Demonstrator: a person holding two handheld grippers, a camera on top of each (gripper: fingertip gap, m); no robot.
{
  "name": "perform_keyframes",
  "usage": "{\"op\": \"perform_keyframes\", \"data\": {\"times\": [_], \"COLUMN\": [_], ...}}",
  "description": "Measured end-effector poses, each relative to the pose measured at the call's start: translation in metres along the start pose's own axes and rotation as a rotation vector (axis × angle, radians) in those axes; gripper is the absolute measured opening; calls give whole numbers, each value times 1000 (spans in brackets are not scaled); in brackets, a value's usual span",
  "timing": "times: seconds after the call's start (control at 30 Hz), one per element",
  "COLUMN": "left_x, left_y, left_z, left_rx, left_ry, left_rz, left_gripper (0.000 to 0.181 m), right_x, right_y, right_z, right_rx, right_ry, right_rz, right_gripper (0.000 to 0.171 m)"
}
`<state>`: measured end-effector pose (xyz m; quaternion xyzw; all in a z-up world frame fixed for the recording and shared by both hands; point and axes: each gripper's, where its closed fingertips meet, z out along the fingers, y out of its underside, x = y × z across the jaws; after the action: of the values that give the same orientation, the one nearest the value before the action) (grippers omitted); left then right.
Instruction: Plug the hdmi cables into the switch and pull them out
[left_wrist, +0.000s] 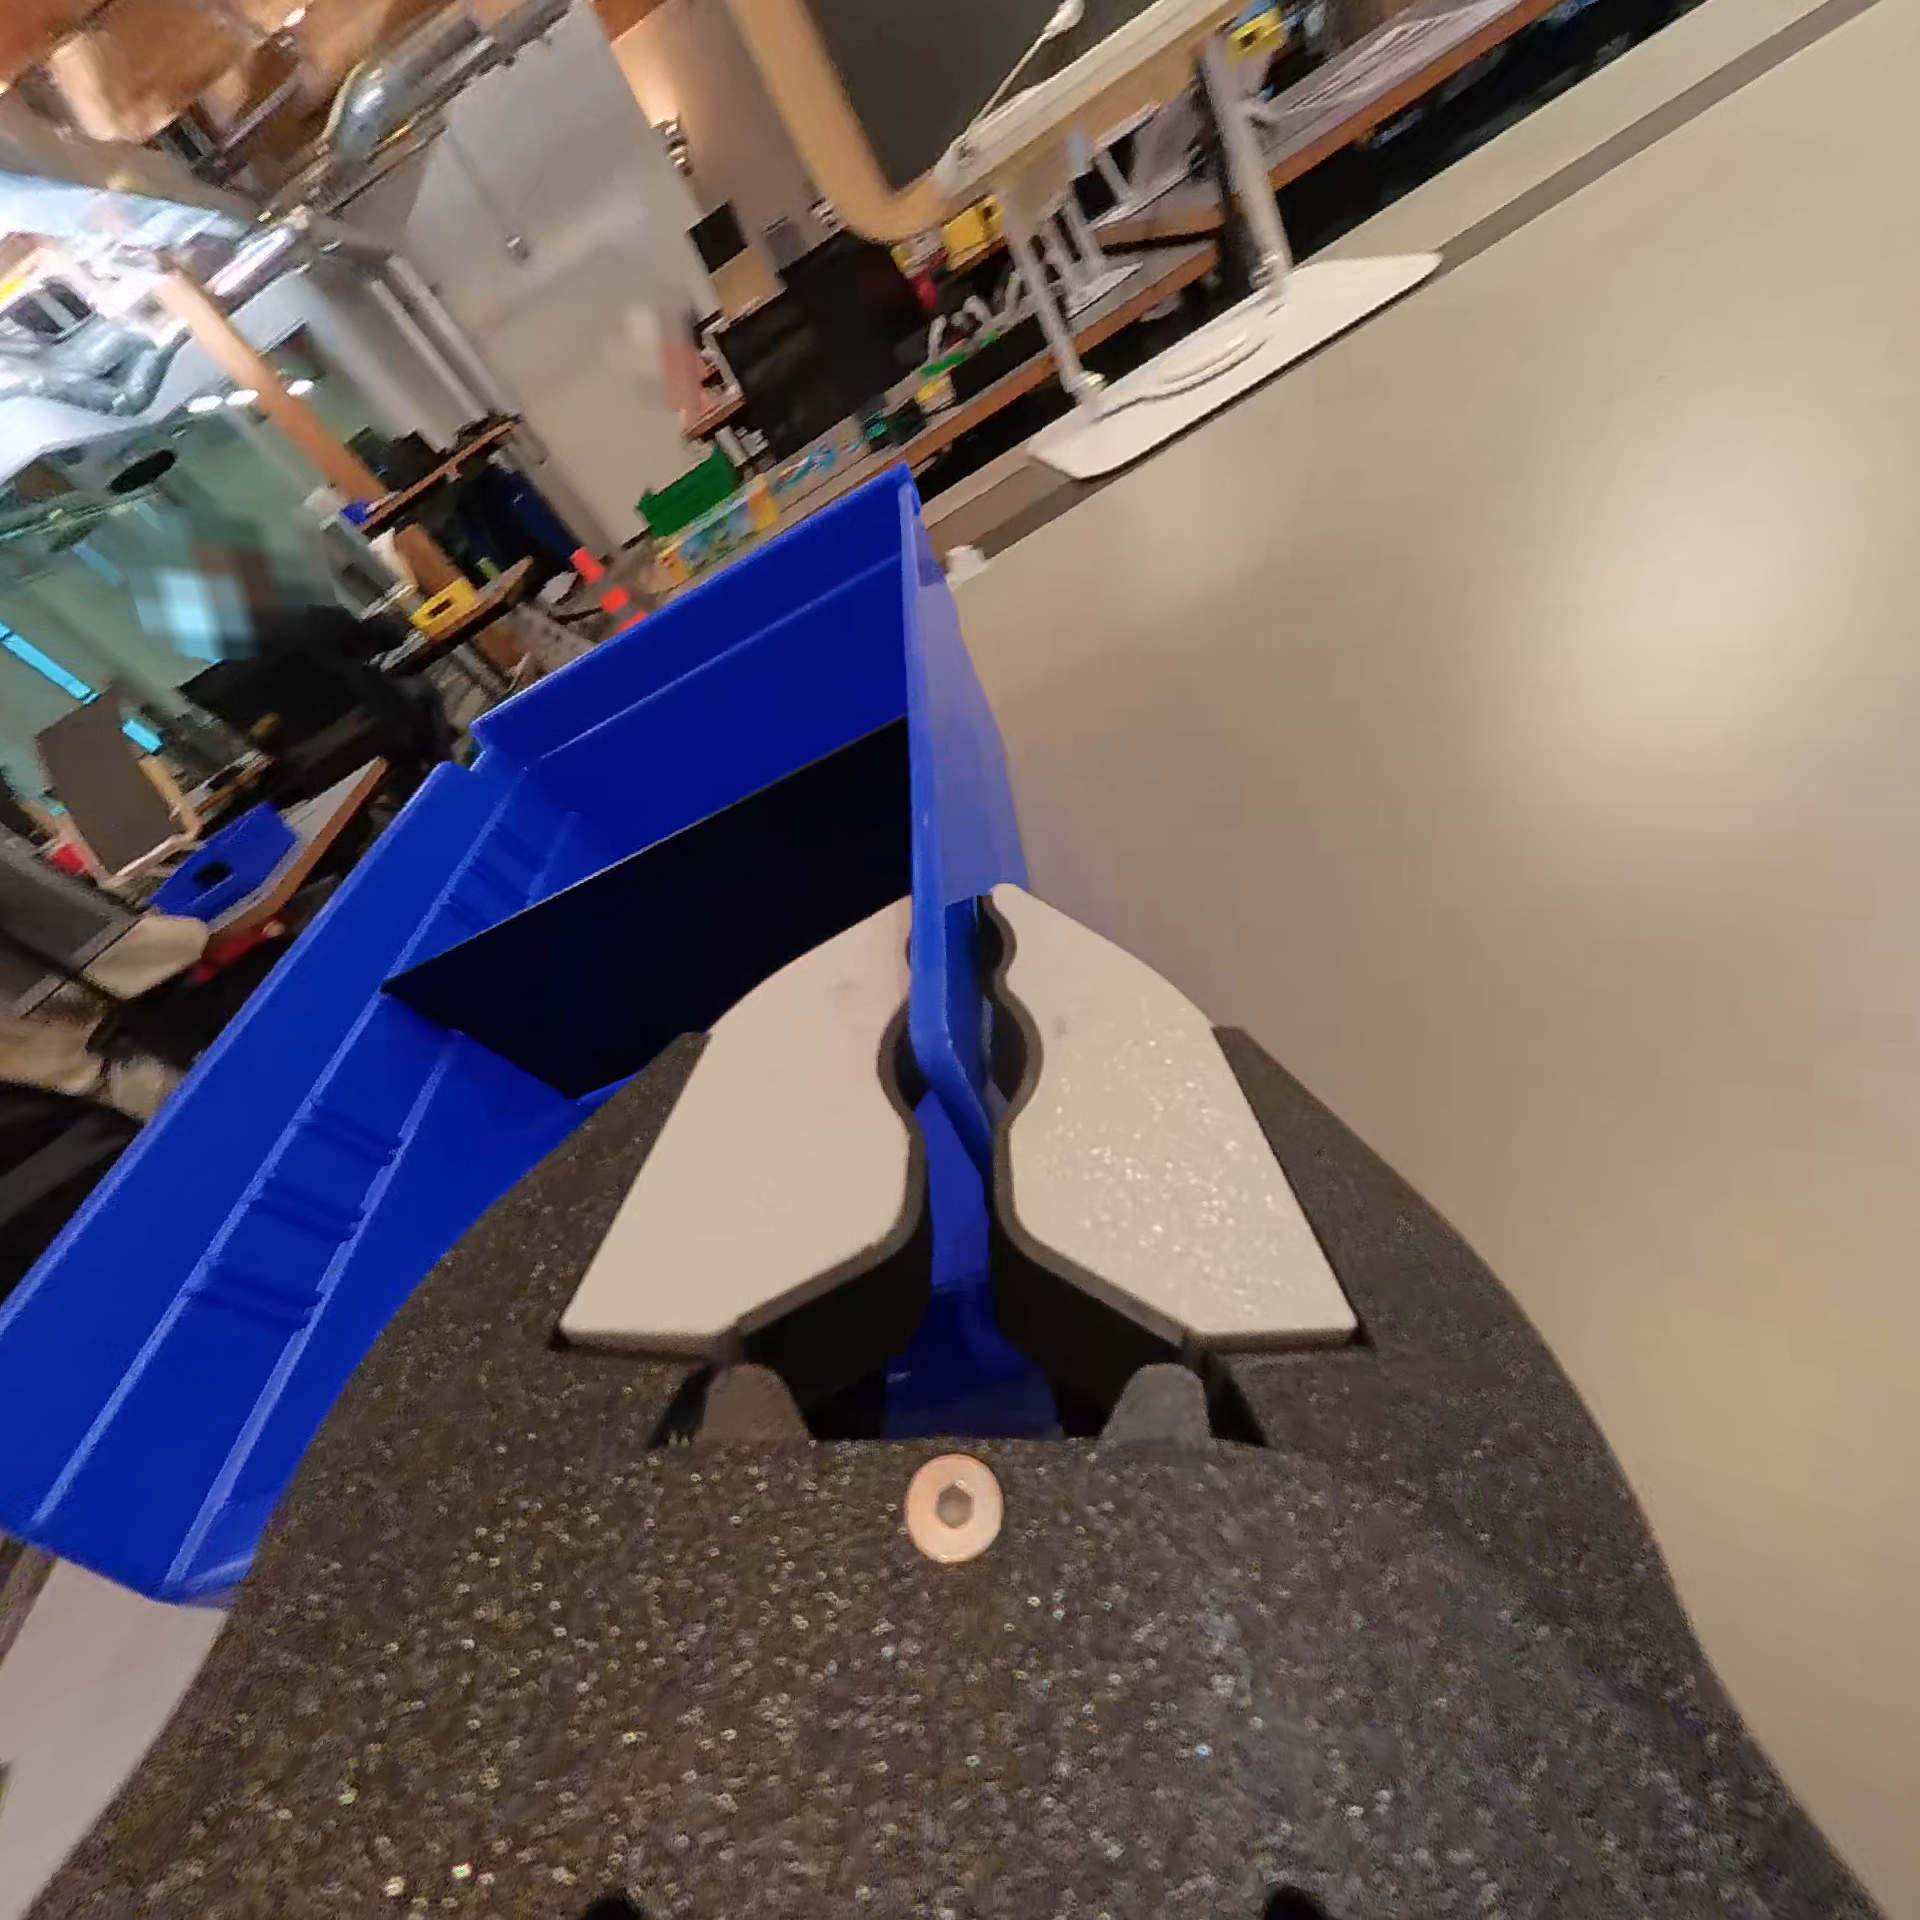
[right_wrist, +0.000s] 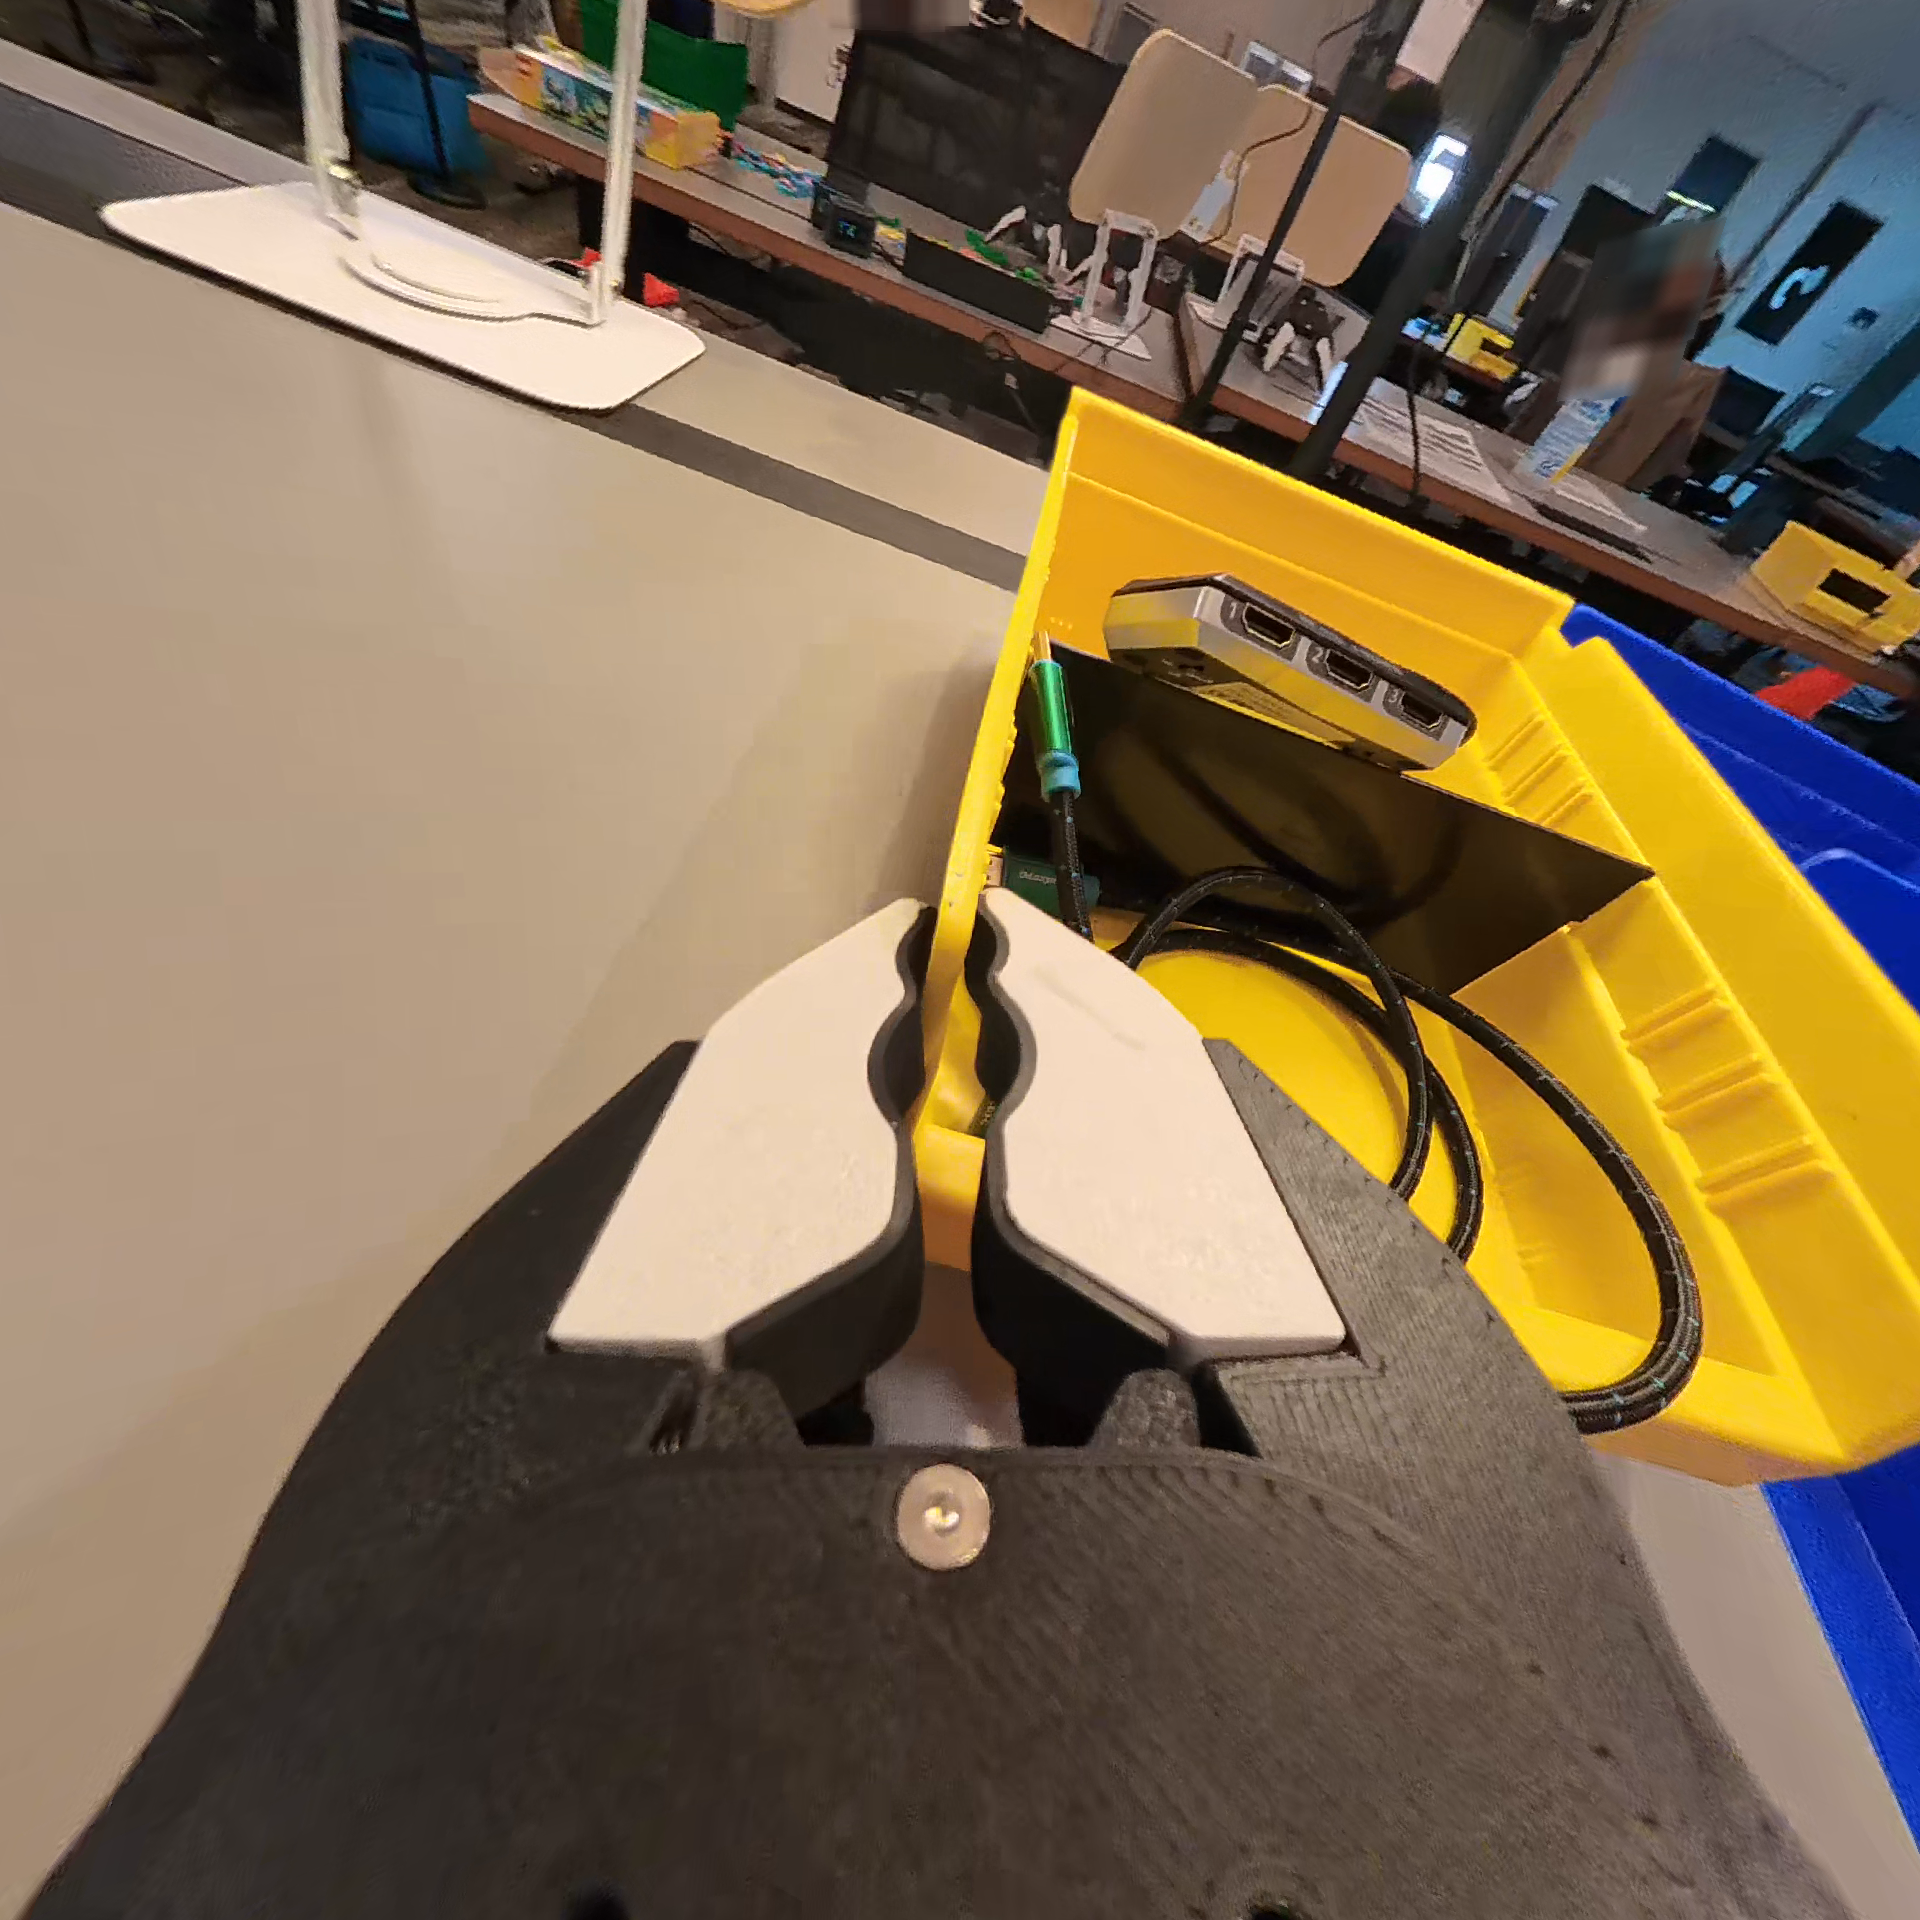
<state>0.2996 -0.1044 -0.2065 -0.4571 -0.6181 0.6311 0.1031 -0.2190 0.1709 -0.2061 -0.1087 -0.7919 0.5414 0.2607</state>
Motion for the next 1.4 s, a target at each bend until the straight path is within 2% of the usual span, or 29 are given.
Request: {"op": "perform_keyframes", "data": {"times": [0.43,0.77,0.9,1.13,1.4], "left_x": [74,114,120,133,174], "left_y": [-30,-42,-43,-47,-67], "left_z": [-37,-83,-103,-118,-126], "left_rx": [220,371,382,409,446], "left_ry": [492,945,1127,1289,1400], "left_rz": [82,103,61,48,75], "left_gripper": [5,5,5,3,3], "right_x": [-40,-83,-103,-145,-206], "right_y": [-10,-22,-29,-46,-72], "right_z": [-10,-12,-9,3,26], "right_rx": [96,170,184,217,240], "right_ry": [-312,-711,-891,-1135,-1284], "right_rz": [-47,-80,-98,-123,-168], "right_gripper": [5,4,4,3,3]}}
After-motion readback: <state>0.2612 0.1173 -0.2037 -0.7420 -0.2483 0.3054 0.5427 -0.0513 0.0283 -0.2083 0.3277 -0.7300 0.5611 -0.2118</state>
